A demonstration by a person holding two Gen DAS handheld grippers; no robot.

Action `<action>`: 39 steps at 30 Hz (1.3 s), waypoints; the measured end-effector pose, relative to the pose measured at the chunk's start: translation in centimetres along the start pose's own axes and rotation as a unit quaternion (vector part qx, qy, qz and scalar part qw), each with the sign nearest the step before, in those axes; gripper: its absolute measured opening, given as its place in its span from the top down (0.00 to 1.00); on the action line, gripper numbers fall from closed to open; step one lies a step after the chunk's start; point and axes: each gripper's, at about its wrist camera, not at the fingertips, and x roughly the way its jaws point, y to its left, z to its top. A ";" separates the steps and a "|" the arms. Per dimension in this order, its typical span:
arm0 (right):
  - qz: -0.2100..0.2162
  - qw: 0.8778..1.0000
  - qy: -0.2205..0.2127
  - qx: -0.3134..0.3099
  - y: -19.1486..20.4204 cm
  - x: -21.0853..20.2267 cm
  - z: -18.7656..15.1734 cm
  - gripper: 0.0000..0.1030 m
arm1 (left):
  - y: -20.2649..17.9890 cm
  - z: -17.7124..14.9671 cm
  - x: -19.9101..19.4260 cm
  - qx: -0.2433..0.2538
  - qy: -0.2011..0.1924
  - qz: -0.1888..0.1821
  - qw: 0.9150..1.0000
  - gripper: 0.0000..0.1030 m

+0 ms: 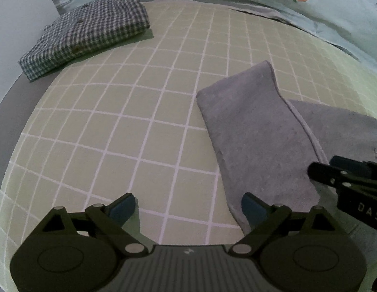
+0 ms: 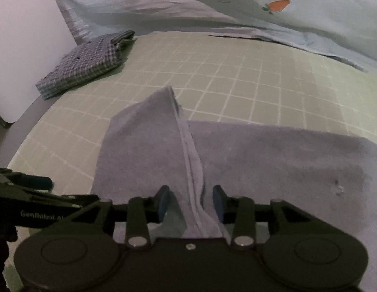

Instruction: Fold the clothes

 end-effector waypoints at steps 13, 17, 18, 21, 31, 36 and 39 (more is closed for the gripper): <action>-0.006 0.996 -0.052 -0.070 0.7 -2.4 0.0 0.96 | -0.6 0.3 -0.4 0.018 -0.010 -0.003 1.000 0.07; -0.049 0.990 -0.096 -0.087 0.3 -6.3 -0.2 0.96 | -2.5 0.4 -1.0 0.054 -0.025 -0.018 0.998 0.07; -0.062 0.989 -0.105 -0.089 0.0 -7.3 -0.2 0.96 | -3.0 0.5 -1.2 0.064 -0.029 -0.025 0.997 0.07; -0.099 0.987 -0.098 -0.077 -1.4 -8.0 -0.8 0.96 | -4.7 0.4 -1.2 0.097 -0.031 -0.042 0.994 0.07; -0.150 0.980 -0.124 -0.030 -4.2 -10.3 -2.4 0.96 | -7.3 -0.3 -0.5 0.160 -0.018 -0.071 0.984 0.07; -0.167 0.977 -0.103 -0.082 -2.6 -9.9 -2.4 0.95 | -6.9 -0.5 -0.2 0.147 -0.005 -0.064 0.987 0.06; -0.160 0.986 -0.033 -0.018 -5.2 -7.1 -3.1 0.94 | -6.0 -0.3 0.2 0.121 0.008 -0.071 0.990 0.04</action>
